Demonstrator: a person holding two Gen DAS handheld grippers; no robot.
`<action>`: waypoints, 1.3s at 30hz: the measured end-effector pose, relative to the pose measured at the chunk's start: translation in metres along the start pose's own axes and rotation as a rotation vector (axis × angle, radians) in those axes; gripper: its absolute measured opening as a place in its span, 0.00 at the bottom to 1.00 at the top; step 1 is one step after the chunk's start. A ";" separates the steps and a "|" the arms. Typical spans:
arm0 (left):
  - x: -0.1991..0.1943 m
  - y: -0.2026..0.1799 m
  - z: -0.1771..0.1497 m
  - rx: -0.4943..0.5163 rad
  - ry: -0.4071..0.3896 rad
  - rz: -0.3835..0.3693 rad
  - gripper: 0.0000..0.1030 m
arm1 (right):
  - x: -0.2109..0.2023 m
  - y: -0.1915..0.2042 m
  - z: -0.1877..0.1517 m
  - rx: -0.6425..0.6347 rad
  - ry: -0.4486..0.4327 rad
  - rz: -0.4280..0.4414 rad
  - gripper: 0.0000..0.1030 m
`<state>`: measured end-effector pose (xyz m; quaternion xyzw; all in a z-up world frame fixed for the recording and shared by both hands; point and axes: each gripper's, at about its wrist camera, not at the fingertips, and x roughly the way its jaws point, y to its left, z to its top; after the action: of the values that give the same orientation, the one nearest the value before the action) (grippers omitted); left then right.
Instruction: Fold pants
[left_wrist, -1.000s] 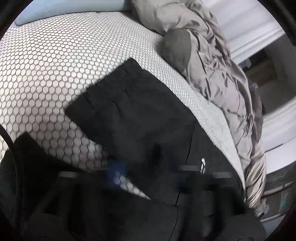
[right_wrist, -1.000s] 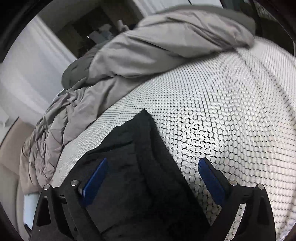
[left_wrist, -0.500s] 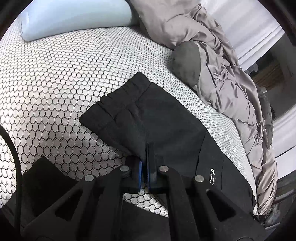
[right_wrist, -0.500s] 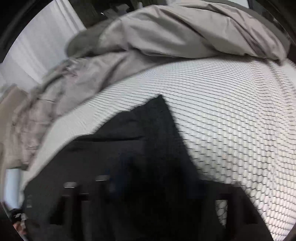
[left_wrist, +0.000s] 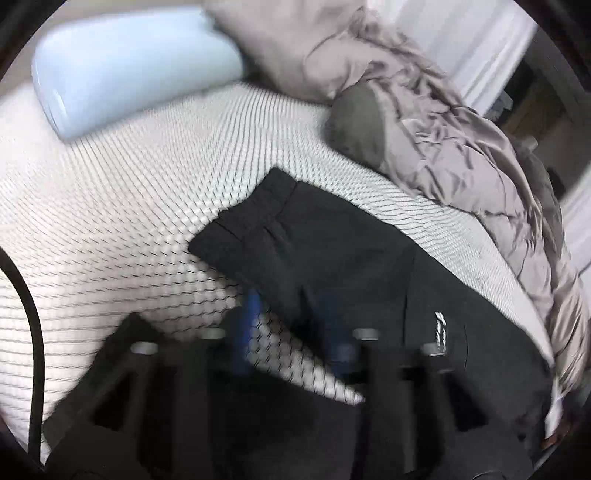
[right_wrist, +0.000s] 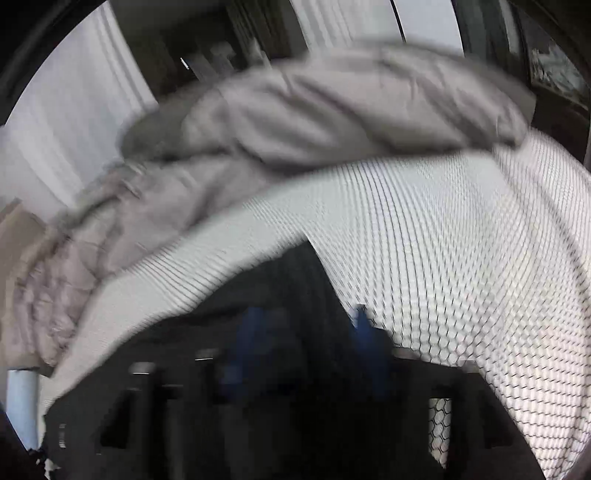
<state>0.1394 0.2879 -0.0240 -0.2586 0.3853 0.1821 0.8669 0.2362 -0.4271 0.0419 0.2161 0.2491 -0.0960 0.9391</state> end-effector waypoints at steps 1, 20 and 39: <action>-0.013 -0.003 -0.004 0.018 -0.030 -0.007 0.82 | -0.015 0.002 0.000 0.000 -0.033 0.029 0.89; -0.147 -0.017 -0.169 0.335 -0.183 -0.027 0.99 | -0.180 0.002 -0.165 -0.279 -0.063 0.233 1.00; -0.102 0.096 -0.168 -0.130 0.068 -0.153 0.73 | -0.179 -0.088 -0.175 -0.028 0.038 0.220 1.00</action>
<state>-0.0713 0.2545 -0.0714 -0.3490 0.3812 0.1309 0.8460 -0.0177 -0.4123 -0.0353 0.2308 0.2428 0.0151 0.9421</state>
